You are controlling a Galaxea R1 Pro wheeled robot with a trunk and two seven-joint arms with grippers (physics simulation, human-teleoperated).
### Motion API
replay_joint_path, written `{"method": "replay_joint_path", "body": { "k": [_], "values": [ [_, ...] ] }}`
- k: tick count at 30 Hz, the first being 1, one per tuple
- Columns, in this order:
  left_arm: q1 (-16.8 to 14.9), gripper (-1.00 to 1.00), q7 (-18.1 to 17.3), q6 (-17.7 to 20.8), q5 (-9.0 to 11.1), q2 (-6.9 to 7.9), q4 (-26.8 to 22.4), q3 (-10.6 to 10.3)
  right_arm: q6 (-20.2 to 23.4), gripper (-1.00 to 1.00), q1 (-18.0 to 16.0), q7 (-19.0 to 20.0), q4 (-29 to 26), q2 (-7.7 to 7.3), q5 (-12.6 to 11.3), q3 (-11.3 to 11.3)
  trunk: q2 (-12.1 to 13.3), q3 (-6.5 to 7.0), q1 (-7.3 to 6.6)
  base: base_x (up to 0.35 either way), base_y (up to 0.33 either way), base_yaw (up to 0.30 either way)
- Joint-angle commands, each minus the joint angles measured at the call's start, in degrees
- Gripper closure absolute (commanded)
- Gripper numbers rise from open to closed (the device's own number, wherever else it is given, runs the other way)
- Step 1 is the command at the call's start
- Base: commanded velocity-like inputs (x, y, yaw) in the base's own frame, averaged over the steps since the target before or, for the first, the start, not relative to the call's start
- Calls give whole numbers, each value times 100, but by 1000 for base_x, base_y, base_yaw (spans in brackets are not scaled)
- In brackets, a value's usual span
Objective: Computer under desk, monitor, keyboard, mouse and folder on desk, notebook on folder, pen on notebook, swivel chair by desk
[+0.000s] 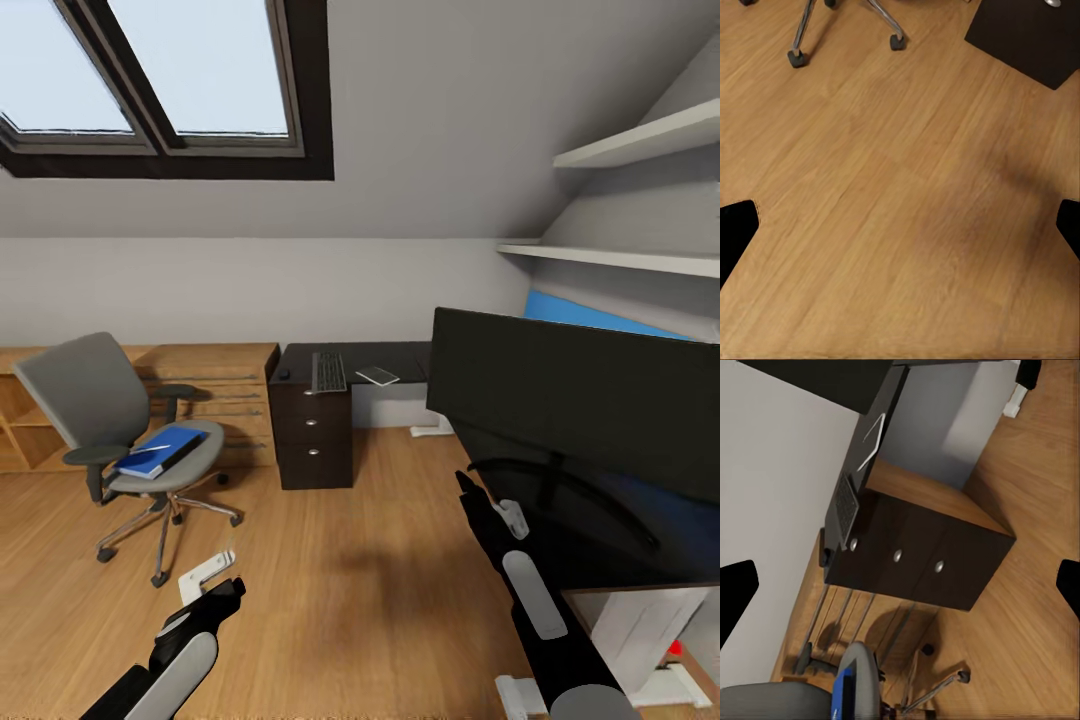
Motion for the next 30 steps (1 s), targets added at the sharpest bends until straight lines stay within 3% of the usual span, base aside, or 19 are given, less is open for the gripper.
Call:
{"method": "replay_joint_path", "body": {
  "k": [1,30],
  "values": [
    [-7,-100,33,29,13,6,-9,-12,36,-100,-3,-19,-10,6,-45,-18,-4,-7,-3,-302,-141,0],
    [-7,-100,29,29,-11,6,70,-11,36,-100,-3,-20,-19,-2,-45,-25,-4,-7,-3,-259,-229,0]
  ]
}}
